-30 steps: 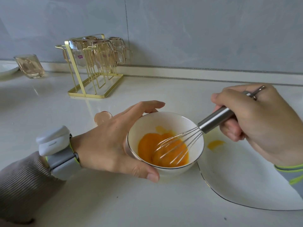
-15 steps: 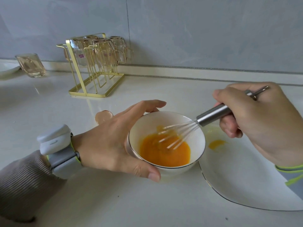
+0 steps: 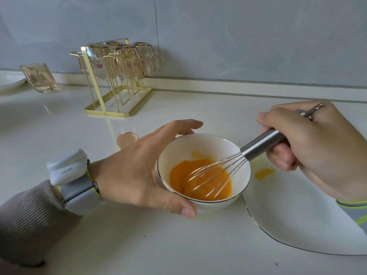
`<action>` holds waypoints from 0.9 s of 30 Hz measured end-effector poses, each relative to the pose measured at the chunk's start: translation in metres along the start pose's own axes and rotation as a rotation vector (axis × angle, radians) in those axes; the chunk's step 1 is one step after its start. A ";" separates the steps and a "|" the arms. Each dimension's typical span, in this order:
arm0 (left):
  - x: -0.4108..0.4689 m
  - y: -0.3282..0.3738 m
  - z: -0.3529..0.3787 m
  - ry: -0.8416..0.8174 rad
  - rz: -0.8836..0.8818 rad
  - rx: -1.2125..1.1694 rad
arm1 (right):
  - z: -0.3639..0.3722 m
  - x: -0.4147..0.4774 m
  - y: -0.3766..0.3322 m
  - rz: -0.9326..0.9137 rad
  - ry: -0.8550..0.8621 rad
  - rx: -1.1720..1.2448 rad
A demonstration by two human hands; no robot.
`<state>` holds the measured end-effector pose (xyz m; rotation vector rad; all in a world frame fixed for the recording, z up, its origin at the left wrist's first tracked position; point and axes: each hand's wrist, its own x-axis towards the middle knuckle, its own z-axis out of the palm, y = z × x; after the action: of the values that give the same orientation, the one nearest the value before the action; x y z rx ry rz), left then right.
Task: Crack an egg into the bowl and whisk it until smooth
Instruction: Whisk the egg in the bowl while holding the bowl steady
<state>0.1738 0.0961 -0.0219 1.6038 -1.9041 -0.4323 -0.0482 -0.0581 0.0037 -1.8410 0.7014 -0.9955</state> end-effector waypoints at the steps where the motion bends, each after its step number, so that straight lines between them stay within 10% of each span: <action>1: 0.000 0.000 0.000 -0.002 0.000 0.001 | 0.000 0.000 0.000 -0.004 0.002 0.009; 27: 0.000 -0.001 0.000 -0.006 -0.008 0.019 | -0.005 0.005 0.000 -0.065 0.109 -0.080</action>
<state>0.1747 0.0956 -0.0222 1.6252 -1.9121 -0.4236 -0.0505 -0.0639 0.0070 -1.9002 0.7610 -1.1315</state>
